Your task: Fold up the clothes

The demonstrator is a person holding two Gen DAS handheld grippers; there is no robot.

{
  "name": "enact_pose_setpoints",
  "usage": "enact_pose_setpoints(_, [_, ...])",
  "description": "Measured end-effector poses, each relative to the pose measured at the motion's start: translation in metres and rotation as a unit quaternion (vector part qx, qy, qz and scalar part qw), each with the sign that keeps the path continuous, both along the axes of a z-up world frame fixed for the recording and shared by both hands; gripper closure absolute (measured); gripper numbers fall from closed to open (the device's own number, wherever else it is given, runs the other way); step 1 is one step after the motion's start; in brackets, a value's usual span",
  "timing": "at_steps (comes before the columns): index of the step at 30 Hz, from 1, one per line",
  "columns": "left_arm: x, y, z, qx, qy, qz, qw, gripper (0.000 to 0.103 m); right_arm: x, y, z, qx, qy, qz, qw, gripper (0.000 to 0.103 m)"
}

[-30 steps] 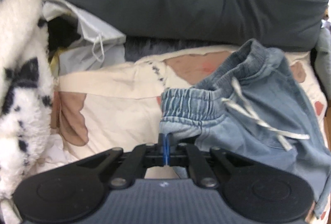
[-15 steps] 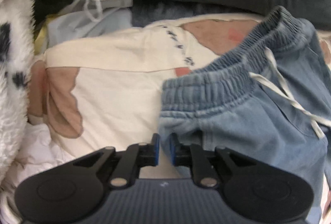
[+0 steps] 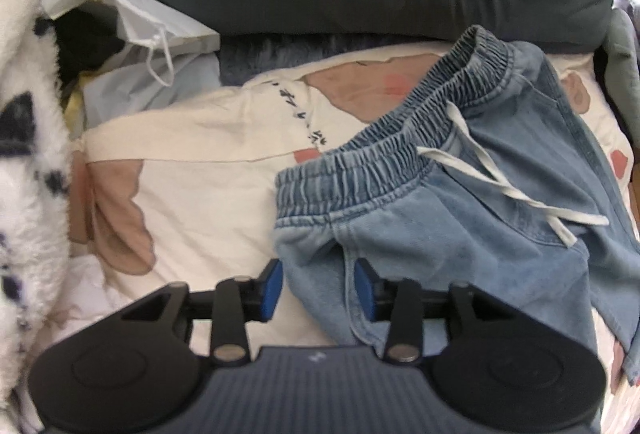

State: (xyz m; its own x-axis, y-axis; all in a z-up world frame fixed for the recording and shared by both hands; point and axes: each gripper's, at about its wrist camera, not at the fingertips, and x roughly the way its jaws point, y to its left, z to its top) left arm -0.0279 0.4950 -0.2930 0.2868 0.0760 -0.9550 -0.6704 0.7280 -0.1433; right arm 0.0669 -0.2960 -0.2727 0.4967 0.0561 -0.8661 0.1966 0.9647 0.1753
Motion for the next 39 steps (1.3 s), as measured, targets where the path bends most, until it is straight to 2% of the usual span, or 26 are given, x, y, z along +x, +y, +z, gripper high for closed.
enact_pose_setpoints(5, [-0.006, 0.009, 0.007, 0.001, 0.003, 0.019, 0.9998, 0.060, 0.059, 0.015, 0.009, -0.038, 0.008, 0.074, 0.997, 0.060])
enact_pose_setpoints(10, [-0.010, 0.011, 0.016, 0.000, 0.001, 0.025, 0.9997, 0.060, 0.107, 0.031, 0.033, -0.028, -0.025, 0.091, 0.995, 0.056])
enact_pose_setpoints(12, [-0.010, 0.009, 0.018, 0.005, 0.002, 0.017, 0.9998, 0.058, 0.124, 0.041, 0.041, -0.027, -0.036, 0.103, 0.994, 0.054])
enact_pose_setpoints(14, [-0.009, 0.005, 0.019, 0.015, 0.008, 0.000, 0.9999, 0.051, 0.138, 0.052, 0.049, -0.028, -0.046, 0.116, 0.992, 0.053])
enact_pose_setpoints(17, [-0.006, -0.001, 0.017, 0.033, 0.017, -0.025, 0.9990, 0.048, 0.155, 0.068, 0.059, -0.023, -0.062, 0.132, 0.989, 0.049])
enact_pose_setpoints(25, [0.009, -0.009, -0.013, 0.023, 0.013, -0.027, 0.9993, 0.047, 0.203, 0.111, 0.053, -0.004, -0.086, 0.208, 0.974, 0.041])
enact_pose_setpoints(29, [0.018, -0.013, -0.024, 0.031, 0.013, -0.036, 0.9988, 0.045, 0.248, 0.146, 0.030, 0.020, -0.108, 0.252, 0.961, 0.041])
enact_pose_setpoints(35, [0.016, 0.000, -0.035, 0.031, 0.014, 0.015, 0.9993, 0.044, 0.312, 0.213, 0.000, 0.052, -0.122, 0.325, 0.936, 0.041])
enact_pose_setpoints(39, [0.005, 0.010, -0.038, 0.023, 0.005, 0.043, 0.9988, 0.044, 0.345, 0.270, -0.007, 0.058, -0.122, 0.383, 0.914, 0.041])
